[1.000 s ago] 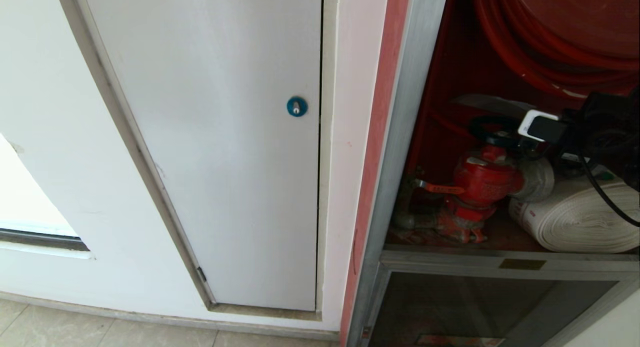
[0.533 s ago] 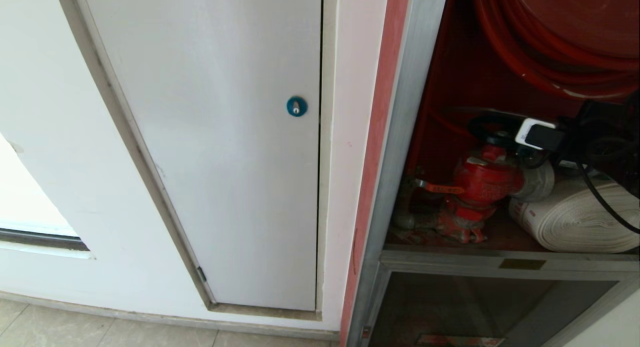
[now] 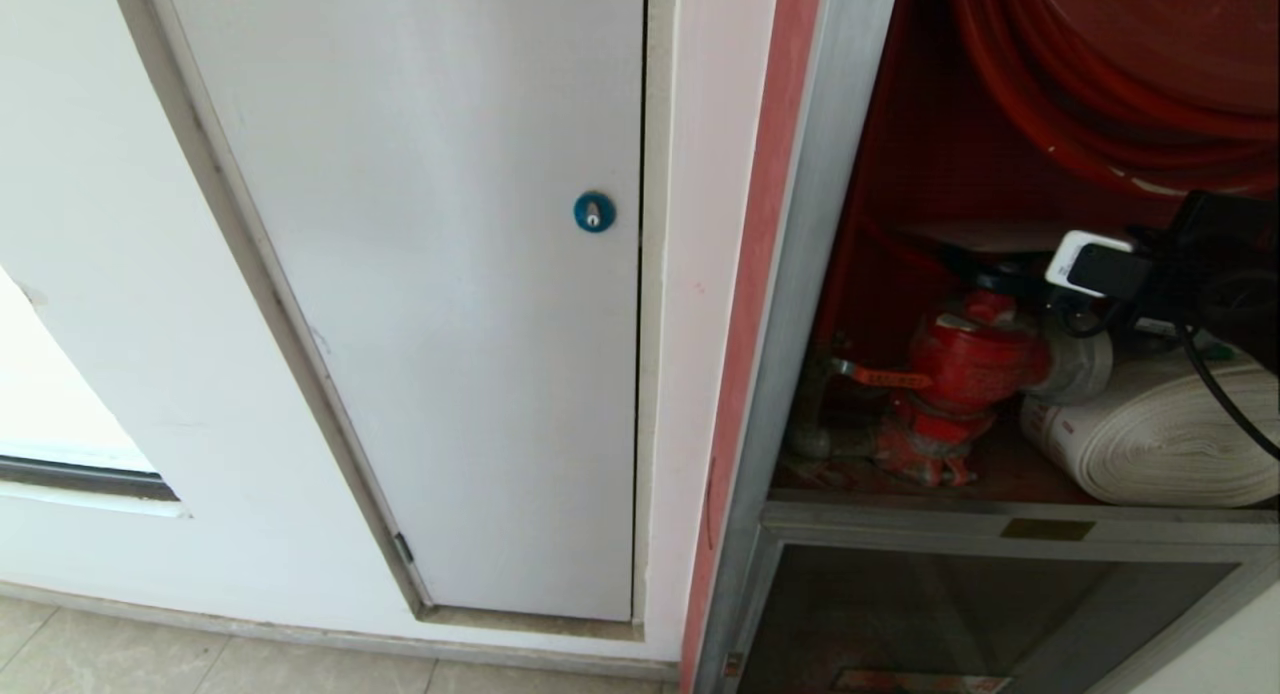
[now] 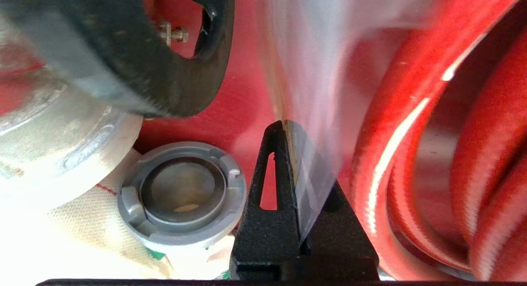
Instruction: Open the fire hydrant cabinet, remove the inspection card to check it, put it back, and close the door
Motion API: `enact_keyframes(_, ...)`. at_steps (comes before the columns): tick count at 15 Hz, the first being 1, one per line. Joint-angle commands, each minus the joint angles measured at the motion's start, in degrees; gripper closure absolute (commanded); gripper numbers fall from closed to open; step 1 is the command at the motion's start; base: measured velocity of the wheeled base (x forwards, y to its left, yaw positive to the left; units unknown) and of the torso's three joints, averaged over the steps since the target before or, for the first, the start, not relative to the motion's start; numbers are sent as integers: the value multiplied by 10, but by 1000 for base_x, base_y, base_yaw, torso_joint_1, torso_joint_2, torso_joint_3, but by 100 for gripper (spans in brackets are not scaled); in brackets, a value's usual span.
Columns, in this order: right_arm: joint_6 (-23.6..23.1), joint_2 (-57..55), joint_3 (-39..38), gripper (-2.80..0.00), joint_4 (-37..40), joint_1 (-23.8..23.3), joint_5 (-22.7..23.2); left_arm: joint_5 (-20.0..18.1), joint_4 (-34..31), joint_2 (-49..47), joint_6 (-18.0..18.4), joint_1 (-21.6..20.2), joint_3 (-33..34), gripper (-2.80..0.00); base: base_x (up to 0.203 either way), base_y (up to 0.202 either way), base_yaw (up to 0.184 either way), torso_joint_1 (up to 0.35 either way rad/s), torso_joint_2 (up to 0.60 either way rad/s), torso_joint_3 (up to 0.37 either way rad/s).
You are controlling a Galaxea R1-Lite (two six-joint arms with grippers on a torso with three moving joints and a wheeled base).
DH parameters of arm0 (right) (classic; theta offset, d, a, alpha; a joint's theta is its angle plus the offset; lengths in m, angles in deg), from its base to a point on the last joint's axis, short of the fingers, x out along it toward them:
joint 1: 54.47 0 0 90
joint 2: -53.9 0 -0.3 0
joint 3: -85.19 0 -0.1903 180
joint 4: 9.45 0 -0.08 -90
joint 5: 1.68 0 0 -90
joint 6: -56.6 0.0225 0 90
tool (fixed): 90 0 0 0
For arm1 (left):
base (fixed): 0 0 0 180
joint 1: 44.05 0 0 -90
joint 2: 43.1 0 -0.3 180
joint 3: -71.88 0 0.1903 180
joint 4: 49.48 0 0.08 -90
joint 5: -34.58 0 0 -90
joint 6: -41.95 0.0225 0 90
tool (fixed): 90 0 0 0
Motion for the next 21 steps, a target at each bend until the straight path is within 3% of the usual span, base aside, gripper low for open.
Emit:
enact_keyframes(1, -11, 18, -15, 0, -3, 0, 0, 0, 0, -1, 0, 0, 3, 0, 0, 0, 0, 0, 0, 0)
enact_keyframes(10, -17, 14, -23, 0, -4, 1, 0, 0, 0, -1, 0, 0, 3, 0, 0, 0, 0, 0, 0, 0)
enact_keyframes(11, -17, 12, -22, -122, -4, 1, 1, 0, 0, -1, 0, 0, 3, 0, 0, 0, 0, 0, 0, 0)
enact_keyframes(12, -17, 9, -22, -280, -4, 2, 2, 0, 0, -1, 0, 0, 3, 0, 0, 0, 0, 0, 0, 0)
enact_keyframes(21, -12, 27, -21, -280, -5, 2, 12, 0, 0, -1, 0, 0, 3, 0, 0, 0, 0, 0, 0, 0)
